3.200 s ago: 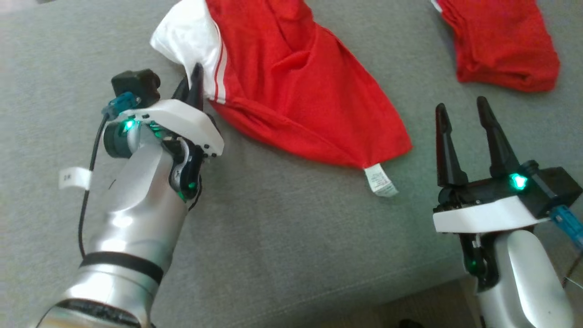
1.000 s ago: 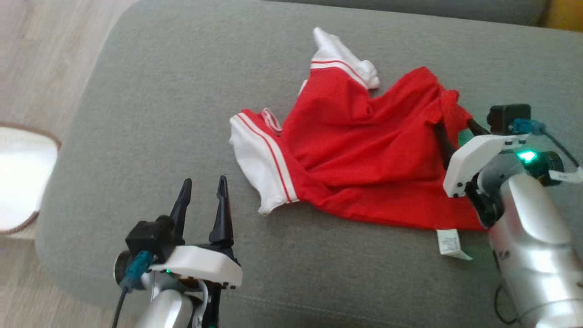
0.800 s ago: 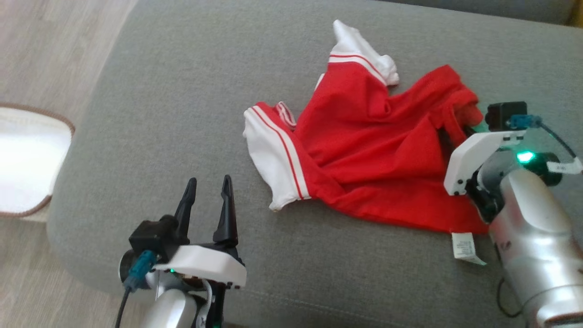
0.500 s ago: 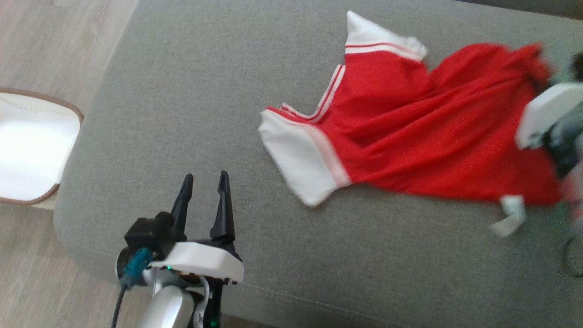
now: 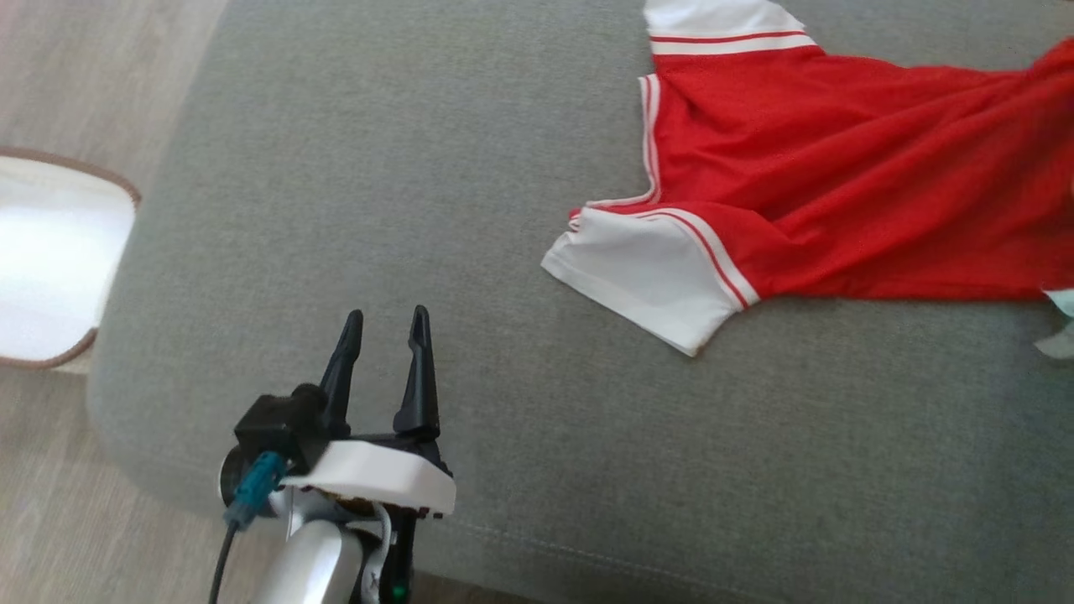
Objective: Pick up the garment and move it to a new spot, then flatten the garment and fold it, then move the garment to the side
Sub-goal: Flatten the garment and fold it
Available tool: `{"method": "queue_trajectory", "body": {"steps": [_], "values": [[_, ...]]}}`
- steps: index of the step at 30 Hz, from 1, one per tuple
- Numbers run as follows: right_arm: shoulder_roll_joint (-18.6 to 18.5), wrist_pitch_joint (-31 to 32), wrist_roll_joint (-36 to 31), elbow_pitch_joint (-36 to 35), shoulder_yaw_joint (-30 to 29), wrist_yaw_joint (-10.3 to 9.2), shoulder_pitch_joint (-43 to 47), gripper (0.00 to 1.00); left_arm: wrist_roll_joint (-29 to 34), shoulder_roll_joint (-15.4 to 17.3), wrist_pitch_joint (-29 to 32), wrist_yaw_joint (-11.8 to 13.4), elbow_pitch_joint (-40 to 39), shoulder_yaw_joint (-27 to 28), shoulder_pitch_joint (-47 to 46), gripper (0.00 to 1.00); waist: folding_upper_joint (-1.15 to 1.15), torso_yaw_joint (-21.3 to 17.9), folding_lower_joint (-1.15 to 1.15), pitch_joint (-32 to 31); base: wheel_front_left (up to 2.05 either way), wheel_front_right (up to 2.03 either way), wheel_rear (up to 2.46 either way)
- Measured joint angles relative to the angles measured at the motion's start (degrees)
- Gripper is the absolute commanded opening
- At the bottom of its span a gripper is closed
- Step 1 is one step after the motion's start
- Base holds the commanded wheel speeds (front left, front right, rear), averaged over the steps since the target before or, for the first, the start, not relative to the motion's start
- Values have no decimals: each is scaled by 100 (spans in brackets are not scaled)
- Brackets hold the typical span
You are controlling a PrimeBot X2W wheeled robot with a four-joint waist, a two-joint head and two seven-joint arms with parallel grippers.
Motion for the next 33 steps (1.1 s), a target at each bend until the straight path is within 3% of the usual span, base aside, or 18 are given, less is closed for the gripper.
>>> {"method": "queue_trajectory", "body": {"steps": [8, 15, 23, 33], "values": [[601, -743, -116, 67, 33, 0, -23, 100, 7, -9, -1, -105, 92, 7, -103, 100, 0, -446, 0, -81, 0, 0, 0], [1099, -1148, 493, -199, 624, 0, 89, 100, -2, 2, -15, -210, 349, -30, -98, 100, 0, -946, 0, -318, 0, 0, 0], [1400, -1254, 1279, -1681, 935, 0, 1653, 100, -62, 2, -15, -253, 416, -19, -77, 100, 0, -1426, 0, -704, 0, 0, 0], [1924, -1270, 1139, -4089, 577, 0, 3955, 100, -108, 23, -15, -423, 621, 73, 149, 100, 0, -1593, 0, -1174, 0, 0, 0]]}}
